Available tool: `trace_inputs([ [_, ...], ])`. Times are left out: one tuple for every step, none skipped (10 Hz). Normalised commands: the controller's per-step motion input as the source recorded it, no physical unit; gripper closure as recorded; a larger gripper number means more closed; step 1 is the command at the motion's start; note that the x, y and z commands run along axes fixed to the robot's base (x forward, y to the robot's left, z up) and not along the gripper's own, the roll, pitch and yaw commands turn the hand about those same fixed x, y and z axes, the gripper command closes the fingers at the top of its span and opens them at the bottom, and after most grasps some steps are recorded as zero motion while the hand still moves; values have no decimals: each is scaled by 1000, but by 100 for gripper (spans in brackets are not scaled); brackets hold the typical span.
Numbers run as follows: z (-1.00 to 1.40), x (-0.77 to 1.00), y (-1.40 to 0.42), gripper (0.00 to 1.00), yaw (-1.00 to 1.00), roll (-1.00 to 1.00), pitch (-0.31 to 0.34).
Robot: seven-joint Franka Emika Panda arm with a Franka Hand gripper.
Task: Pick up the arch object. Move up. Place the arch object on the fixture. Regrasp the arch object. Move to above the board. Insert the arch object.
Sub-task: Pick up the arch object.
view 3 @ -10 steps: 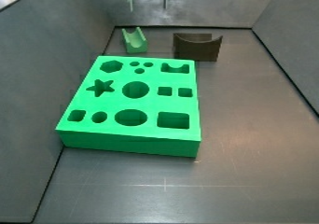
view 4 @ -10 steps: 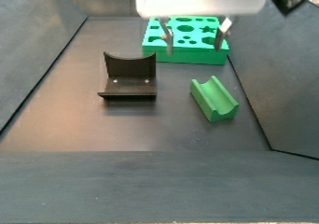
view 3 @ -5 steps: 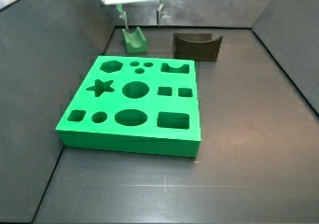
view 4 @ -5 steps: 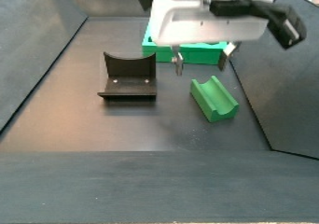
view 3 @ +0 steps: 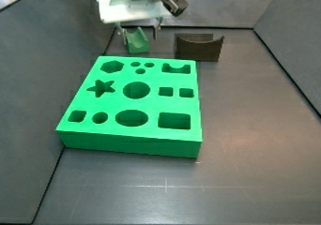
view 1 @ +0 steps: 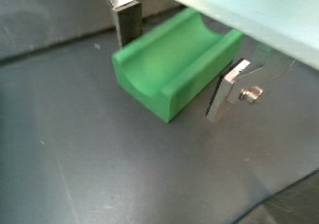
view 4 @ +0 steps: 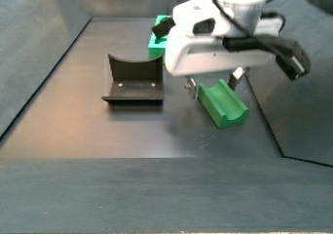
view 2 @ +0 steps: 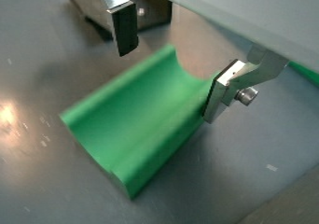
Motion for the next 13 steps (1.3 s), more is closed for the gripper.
trace_inputs([
  [-389,0,0,0,169,0,-44],
  [-260,0,0,0,131,0,-33],
  [0,0,0,0,0,0,-4],
  [0,0,0,0,0,0,0],
  [0,0,0,100,0,0,0],
  [0,0,0,100,0,0,0],
  [0,0,0,100,0,0,0],
  [0,0,0,100,0,0,0],
  [0,0,0,100,0,0,0],
  [0,0,0,100,0,0,0],
  [0,0,0,100,0,0,0],
  [0,0,0,100,0,0,0],
  [0,0,0,100,0,0,0],
])
